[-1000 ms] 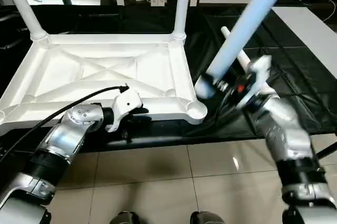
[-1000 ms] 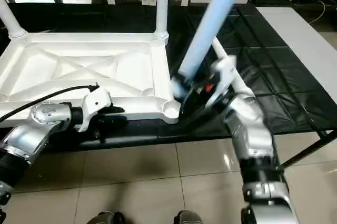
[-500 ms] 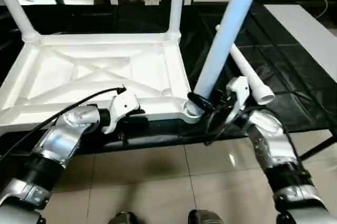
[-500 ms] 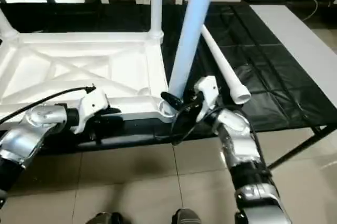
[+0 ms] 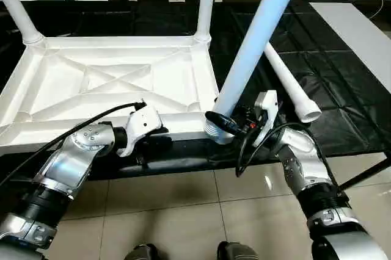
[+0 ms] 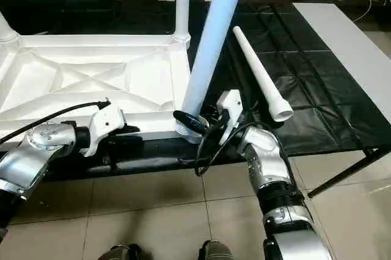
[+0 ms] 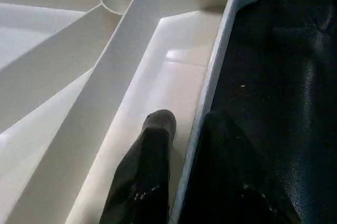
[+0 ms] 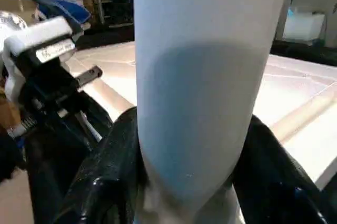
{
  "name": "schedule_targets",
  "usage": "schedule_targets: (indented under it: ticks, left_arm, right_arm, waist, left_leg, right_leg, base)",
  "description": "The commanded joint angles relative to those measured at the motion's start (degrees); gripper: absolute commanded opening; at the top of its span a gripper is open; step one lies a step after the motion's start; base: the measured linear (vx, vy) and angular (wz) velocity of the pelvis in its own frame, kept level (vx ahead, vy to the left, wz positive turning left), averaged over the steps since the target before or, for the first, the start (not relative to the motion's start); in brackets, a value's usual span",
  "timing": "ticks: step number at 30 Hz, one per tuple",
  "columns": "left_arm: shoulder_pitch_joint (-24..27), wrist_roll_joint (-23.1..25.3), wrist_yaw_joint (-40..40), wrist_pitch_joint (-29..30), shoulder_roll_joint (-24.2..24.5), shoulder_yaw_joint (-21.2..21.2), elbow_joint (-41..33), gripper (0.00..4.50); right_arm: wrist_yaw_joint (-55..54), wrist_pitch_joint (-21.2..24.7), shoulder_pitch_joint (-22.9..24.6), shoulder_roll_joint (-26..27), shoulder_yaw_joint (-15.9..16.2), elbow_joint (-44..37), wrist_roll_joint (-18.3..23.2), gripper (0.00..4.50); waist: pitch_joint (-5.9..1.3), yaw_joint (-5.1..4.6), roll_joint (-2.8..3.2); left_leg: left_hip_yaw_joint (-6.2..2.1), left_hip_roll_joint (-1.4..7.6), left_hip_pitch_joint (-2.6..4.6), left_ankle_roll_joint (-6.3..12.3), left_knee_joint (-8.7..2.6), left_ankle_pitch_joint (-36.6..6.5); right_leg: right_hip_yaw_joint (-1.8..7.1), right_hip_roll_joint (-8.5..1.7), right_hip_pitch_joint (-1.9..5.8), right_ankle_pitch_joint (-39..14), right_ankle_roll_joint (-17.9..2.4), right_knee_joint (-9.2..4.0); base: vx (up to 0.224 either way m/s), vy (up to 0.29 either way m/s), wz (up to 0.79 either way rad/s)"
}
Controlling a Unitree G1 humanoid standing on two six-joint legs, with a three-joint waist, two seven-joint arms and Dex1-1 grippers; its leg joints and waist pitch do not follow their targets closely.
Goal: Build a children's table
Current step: Insert table leg to table base
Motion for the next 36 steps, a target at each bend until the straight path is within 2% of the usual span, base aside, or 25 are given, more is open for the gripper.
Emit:
schedule_targets:
  ticks: [1, 4, 8, 13, 18, 23, 30, 33, 36]
  left_arm:
    - [2.11, 0.69, -0.58, 0.9, -0.2, -1.41, 0.34, 0.76]
    - [2.99, -1.12, -3.39, 0.57, -0.57, -1.74, -1.8, 0.76]
    - [2.79, -1.7, -4.16, 0.66, -1.3, -1.74, -1.64, 0.76]
    - [2.17, -2.63, -7.63, 0.67, -1.85, -2.31, -0.62, 0.76]
    - [1.69, -3.21, -10.58, 0.19, -2.07, -2.97, -0.12, 0.76]
    - [0.81, -2.71, -11.77, 0.6, -2.11, -3.5, 0.13, 0.76]
    - [0.55, -1.66, -11.3, 0.26, -2.61, -3.38, 0.88, 0.76]
    - [0.31, -0.89, -10.0, 0.05, -2.95, -3.08, 1.51, 0.76]
    - [0.41, -1.0, -10.3, 0.07, -2.97, -3.0, 1.46, 0.76]
  right_arm:
    - [0.09, -0.13, 1.23, -1.24, 1.04, 2.96, -2.65, 2.0]
    - [0.01, -1.45, 0.78, -1.79, 0.4, 4.17, -3.09, 2.0]
    - [0.27, -2.5, 0.16, -1.94, 0.21, 5.77, -3.12, 2.0]
    - [2.31, -2.4, 0.36, -2.2, 0.63, 6.38, -3.05, 2.0]
    - [3.59, -3.26, 1.03, -2.48, 1.18, 6.8, -3.53, 2.0]
    - [3.44, -5.71, 1.52, -2.77, 0.53, 8.69, -3.94, 2.0]
    - [2.67, -8.4, 2.96, -3.2, -0.05, 10.93, -4.7, 2.0]
    - [1.68, -7.36, 3.5, -2.66, -1.23, 11.62, -3.43, 2.0]
    - [2.83, -6.36, 4.45, -2.47, -0.87, 10.85, -3.03, 2.0]
  waist:
    - [-2.18, -0.26, 0.25]
    - [-2.2, -0.29, 0.02]
    - [-2.09, -0.42, 0.05]
    - [-2.06, -0.36, 0.11]
    - [-2.05, -0.24, 0.1]
    - [-1.91, -0.14, 0.25]
    - [-2.02, 0.39, -0.03]
    - [-1.98, 0.57, -0.05]
    - [-2.03, 0.77, -0.08]
  left_leg:
    - [-1.38, 3.25, 2.85, 0.11, -5.89, -19.84]
    - [-1.33, 3.27, 2.73, 0.37, -5.94, -18.91]
    - [-1.19, 3.28, 2.76, 1.12, -5.93, -18.34]
    - [-1.25, 3.33, 2.8, 0.62, -6.1, -19.51]
    - [-1.1, 3.36, 2.82, 1.15, -6.1, -18.22]
    - [-1.14, 3.41, 3.17, -0.29, -6.39, -21.9]
    - [-1.05, 3.48, 3.18, -0.29, -6.5, -21.55]
    - [-1.0, 3.53, 3.24, -0.21, -6.59, -21.72]
    - [-0.96, 3.56, 3.38, -0.76, -6.68, -22.87]
  right_leg:
    - [1.34, -1.91, 0.36, -16.46, -11.9, -4.14]
    - [1.4, -1.9, 0.49, -14.63, -12.15, -4.08]
    - [1.41, -1.81, 0.42, -13.54, -12.71, -4.06]
    - [1.47, -1.85, 0.41, -14.8, -12.43, -4.21]
    - [1.48, -1.81, 0.51, -12.35, -13.24, -4.08]
    - [1.57, -1.94, 0.26, -17.02, -12.32, -4.61]
    - [1.74, -1.95, 0.35, -17.98, -11.7, -4.77]
    - [1.83, -1.86, 0.22, -18.07, -11.54, -4.82]
    - [1.91, -1.79, 0.03, -18.96, -11.09, -4.94]
  base:
    - [0.0, 0.0, 0.0]
    - [0.0, 0.0, 0.0]
    - [0.0, 0.0, 0.0]
    - [0.0, 0.0, 0.0]
    - [0.0, 0.0, 0.0]
    - [0.0, 0.0, 0.0]
    - [0.0, 0.0, 0.0]
    - [0.0, 0.0, 0.0]
    - [0.0, 0.0, 0.0]
